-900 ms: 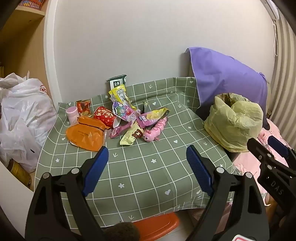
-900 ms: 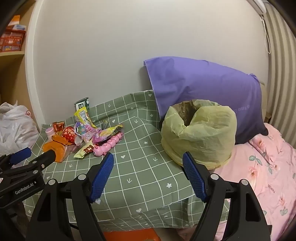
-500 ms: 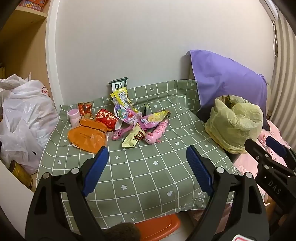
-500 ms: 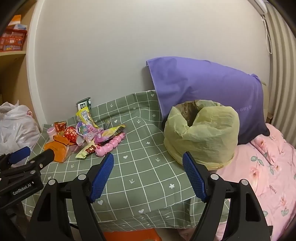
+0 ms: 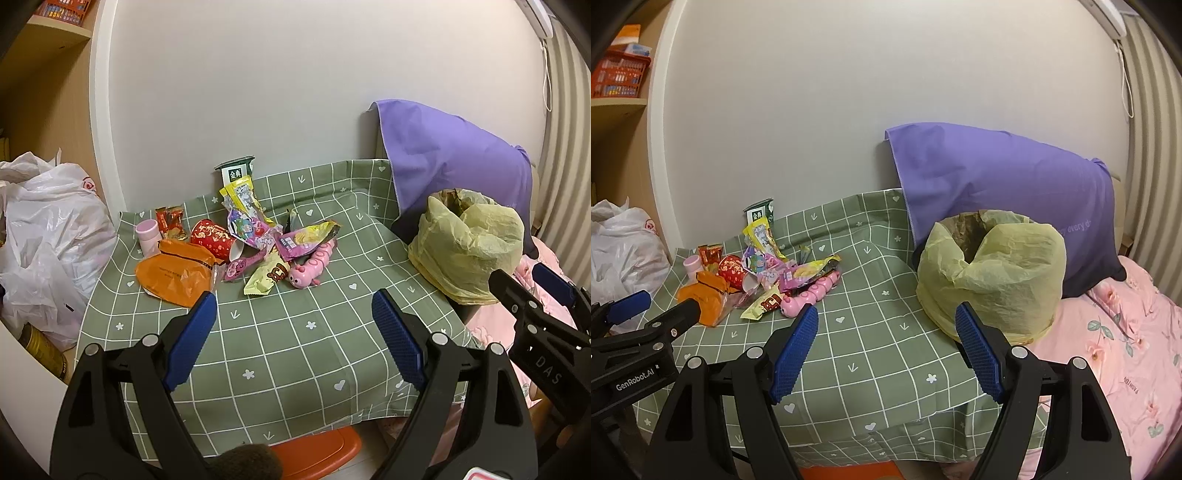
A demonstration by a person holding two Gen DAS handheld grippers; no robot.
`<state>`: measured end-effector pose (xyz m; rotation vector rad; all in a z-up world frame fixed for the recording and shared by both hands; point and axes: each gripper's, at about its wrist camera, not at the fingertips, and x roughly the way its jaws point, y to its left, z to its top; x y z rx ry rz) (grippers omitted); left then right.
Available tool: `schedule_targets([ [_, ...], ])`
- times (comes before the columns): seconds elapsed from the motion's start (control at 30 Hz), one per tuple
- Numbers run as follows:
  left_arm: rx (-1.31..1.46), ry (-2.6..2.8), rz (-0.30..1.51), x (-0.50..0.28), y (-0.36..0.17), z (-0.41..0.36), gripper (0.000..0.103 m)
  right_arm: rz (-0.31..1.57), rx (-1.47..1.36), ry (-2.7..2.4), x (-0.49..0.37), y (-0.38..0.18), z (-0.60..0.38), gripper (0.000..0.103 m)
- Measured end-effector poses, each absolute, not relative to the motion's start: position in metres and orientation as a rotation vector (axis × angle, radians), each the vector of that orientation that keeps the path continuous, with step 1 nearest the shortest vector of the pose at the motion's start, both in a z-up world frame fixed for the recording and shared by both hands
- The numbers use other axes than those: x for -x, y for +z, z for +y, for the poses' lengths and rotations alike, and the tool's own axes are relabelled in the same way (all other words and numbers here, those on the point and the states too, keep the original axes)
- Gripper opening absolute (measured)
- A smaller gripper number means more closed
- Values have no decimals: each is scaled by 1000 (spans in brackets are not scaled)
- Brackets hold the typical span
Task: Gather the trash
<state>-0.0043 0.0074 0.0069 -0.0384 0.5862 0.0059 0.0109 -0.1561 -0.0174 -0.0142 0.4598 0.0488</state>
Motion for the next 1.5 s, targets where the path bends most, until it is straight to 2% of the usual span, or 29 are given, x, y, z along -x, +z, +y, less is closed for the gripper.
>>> schedule_targets([
  [1.5,36,3,586,5,3,5,82,462,11,46,-10,-19,-160,73],
])
